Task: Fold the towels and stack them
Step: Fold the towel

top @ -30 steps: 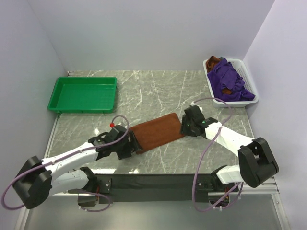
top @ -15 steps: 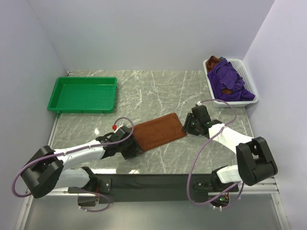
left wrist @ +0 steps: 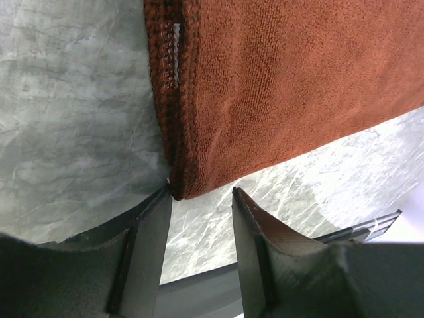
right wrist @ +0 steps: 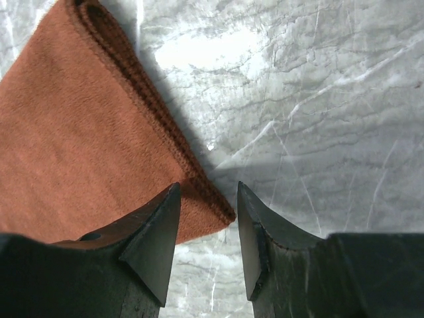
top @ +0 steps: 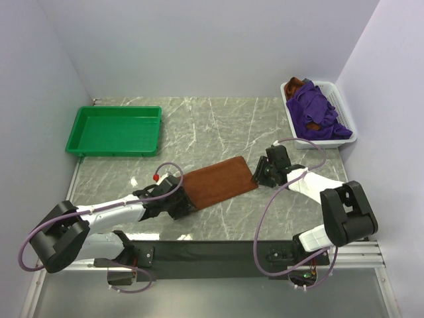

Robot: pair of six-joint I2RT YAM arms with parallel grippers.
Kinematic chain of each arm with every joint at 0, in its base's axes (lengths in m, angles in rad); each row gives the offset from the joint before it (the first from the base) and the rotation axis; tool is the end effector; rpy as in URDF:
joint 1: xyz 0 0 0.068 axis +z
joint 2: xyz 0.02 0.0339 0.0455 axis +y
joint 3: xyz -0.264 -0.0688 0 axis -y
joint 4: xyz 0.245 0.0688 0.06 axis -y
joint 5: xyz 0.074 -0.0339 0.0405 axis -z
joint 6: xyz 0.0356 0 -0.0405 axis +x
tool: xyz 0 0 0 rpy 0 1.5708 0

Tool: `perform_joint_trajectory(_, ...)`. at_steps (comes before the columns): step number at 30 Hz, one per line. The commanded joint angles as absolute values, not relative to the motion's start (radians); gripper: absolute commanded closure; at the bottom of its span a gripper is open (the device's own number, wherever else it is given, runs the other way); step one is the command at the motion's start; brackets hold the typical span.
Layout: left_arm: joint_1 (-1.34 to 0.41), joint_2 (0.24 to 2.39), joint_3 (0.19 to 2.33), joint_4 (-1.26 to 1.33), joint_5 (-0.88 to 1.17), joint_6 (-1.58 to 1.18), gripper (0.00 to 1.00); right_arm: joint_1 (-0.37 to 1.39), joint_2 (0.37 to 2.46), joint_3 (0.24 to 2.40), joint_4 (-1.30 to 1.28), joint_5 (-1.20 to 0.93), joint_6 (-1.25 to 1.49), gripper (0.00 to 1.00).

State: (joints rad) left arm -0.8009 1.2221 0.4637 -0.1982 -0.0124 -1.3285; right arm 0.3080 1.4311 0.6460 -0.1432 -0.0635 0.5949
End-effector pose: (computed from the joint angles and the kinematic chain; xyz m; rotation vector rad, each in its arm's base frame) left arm 0.1479 -0.1520 0.1471 -0.7186 2.6398 -0.7506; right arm 0.2514 0.0824 0.1565 0.3385 2.5323 0.4439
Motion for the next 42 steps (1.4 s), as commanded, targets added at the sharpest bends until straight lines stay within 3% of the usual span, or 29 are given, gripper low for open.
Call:
perform_joint_trajectory(1, -0.807, 1.236, 0.433, -0.178, -0.023, -1.358, 0.52, 0.299, 1.454, 0.657, -0.107, -0.087, 0.612, 0.53)
perform_joint_trajectory(4, -0.807, 1.23, 0.433, -0.184, -0.037, -1.362, 0.55, 0.299, 1.465, 0.669, -0.106, -0.075, 0.617, 0.53)
perform_joint_trajectory(8, -0.805, 1.21, 0.445, -0.204, -0.055, -1.353, 0.72, 0.296, 1.468, 0.646, -0.091, -0.069, 0.635, 0.53)
perform_joint_trajectory(15, -0.813, 1.213, 0.466, -0.221, -0.057, -1.338, 0.89, 0.296, 1.434, 0.609, -0.117, -0.06, 0.632, 0.54)
perform_joint_trajectory(37, -0.839, 1.203, 0.499, -0.258, -0.08, -1.328, 0.91, 0.296, 1.41, 0.549, -0.164, -0.121, 0.623, 0.57)
perform_joint_trajectory(42, -0.839, 1.197, 0.5, -0.256, -0.081, -1.325, 0.9, 0.296, 1.384, 0.549, -0.199, -0.107, 0.615, 0.53)
